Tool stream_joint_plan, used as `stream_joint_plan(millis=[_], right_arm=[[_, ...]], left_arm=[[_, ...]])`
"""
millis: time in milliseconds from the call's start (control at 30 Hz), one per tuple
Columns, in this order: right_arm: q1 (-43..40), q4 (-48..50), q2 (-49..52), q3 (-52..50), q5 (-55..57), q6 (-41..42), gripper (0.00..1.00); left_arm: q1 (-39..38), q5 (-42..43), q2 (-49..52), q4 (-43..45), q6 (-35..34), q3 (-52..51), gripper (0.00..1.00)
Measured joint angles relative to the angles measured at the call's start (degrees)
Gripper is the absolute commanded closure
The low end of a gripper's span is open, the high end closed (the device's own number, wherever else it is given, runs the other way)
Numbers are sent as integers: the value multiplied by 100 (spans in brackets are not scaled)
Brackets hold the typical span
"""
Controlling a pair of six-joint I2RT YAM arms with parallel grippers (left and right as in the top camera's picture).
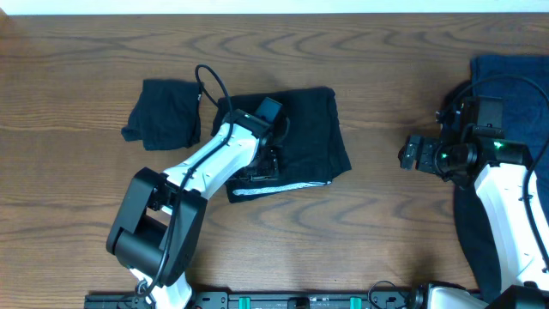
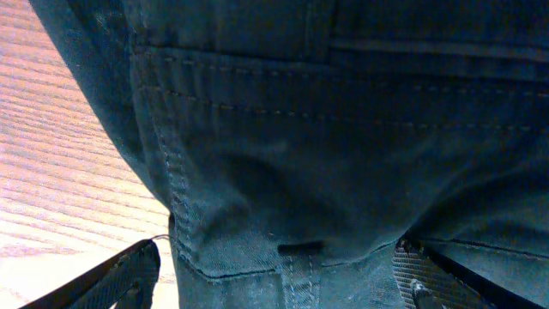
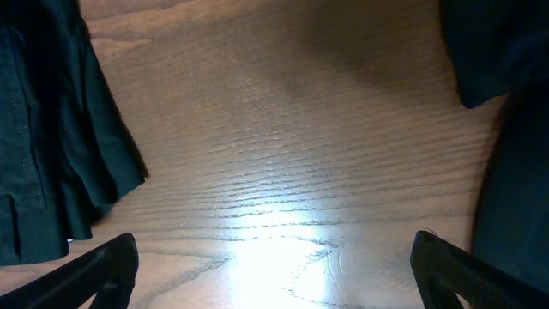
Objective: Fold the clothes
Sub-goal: 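Grasp the folded shorts' left edge with the left gripper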
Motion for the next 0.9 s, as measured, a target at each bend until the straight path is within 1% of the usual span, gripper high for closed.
stream_joint_plan(millis=[233, 400, 600, 733, 900], right_arm=[[0, 0, 0, 0, 0, 0, 1], [0, 0, 0, 0, 0, 0, 1], [0, 0, 0, 0, 0, 0, 1], [0, 0, 0, 0, 0, 0, 1], [0, 0, 0, 0, 0, 0, 1]], left_arm=[[286, 192, -133, -24, -57, 0, 11], [562, 446, -372, -24, -59, 0, 7], [579, 562, -378, 2, -74, -127, 0], [579, 603, -378, 278, -103, -452, 1], [581, 695, -378, 914, -166, -925, 1]])
